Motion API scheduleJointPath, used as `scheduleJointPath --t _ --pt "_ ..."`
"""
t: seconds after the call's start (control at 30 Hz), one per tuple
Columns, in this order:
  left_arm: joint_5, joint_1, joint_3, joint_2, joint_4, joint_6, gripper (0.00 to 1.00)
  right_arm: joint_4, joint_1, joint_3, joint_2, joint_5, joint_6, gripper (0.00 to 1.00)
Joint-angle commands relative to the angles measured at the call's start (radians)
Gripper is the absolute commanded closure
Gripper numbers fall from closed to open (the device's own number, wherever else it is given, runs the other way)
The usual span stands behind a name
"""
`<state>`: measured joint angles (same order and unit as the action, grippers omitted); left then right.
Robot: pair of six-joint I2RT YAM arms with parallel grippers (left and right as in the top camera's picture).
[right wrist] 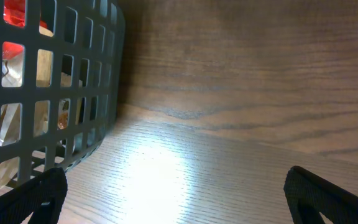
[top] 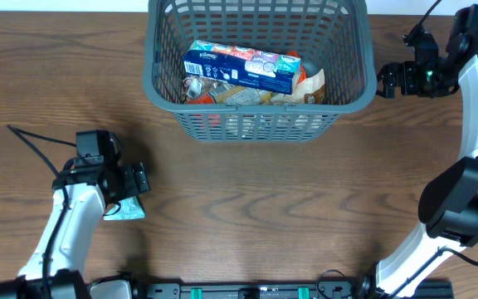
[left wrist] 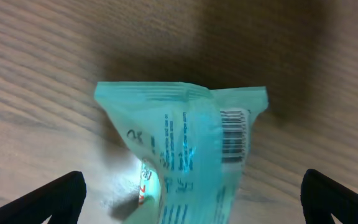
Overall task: Pack container
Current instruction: 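Lower the left gripper onto the mint-green wipe packet and grasp it, then lift the wipe packet with the left gripper and carry it over the basket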
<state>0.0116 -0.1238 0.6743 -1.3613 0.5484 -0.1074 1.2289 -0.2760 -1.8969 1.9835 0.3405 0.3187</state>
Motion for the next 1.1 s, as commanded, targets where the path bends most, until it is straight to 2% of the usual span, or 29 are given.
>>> scheduleJointPath --t 0.0,0.33,0.37,0.5,0.6,0.67,0.73,0.77,0.9,1.07 --pt "-0.024 -0.006 -0.011 -0.064 -0.008 0.051 0.02 -0.003 0.002 0.003 -0.002 0.007 0.011 0.01" --pt "-0.024 -0.006 -0.011 -0.182 -0.023 0.05 0.0 0.002 0.003 0.003 -0.002 0.007 0.011 0.01" --pt "-0.024 -0.006 -0.011 -0.18 -0.023 0.05 0.04 0.002 0.003 0.003 -0.002 0.007 0.011 0.01" --pt "-0.02 -0.006 -0.011 -0.18 -0.018 0.05 0.49 0.002 0.003 0.003 -0.002 0.007 0.011 0.01" --pt "-0.019 -0.006 -0.01 -0.18 -0.01 0.05 0.67 0.002 0.002 0.003 -0.002 0.007 0.011 0.01" --pt "-0.019 -0.006 -0.01 -0.179 -0.003 0.049 0.73 0.002 0.002 0.003 -0.002 0.007 0.011 0.01" --pt "-0.008 -0.006 -0.01 -0.177 -0.003 0.042 0.9 0.002 0.003 0.003 -0.002 0.007 0.011 0.01" --pt "0.005 -0.006 -0.008 -0.173 -0.003 0.042 0.94 0.002 0.003 0.003 -0.002 0.007 0.011 0.01" --pt "0.063 -0.006 0.032 -0.143 0.014 0.042 0.94 0.002 0.003 0.003 -0.002 0.007 0.011 0.01" --pt "0.079 -0.006 0.184 -0.076 0.12 0.031 0.94 0.002 0.003 0.003 -0.002 0.007 0.011 0.01"
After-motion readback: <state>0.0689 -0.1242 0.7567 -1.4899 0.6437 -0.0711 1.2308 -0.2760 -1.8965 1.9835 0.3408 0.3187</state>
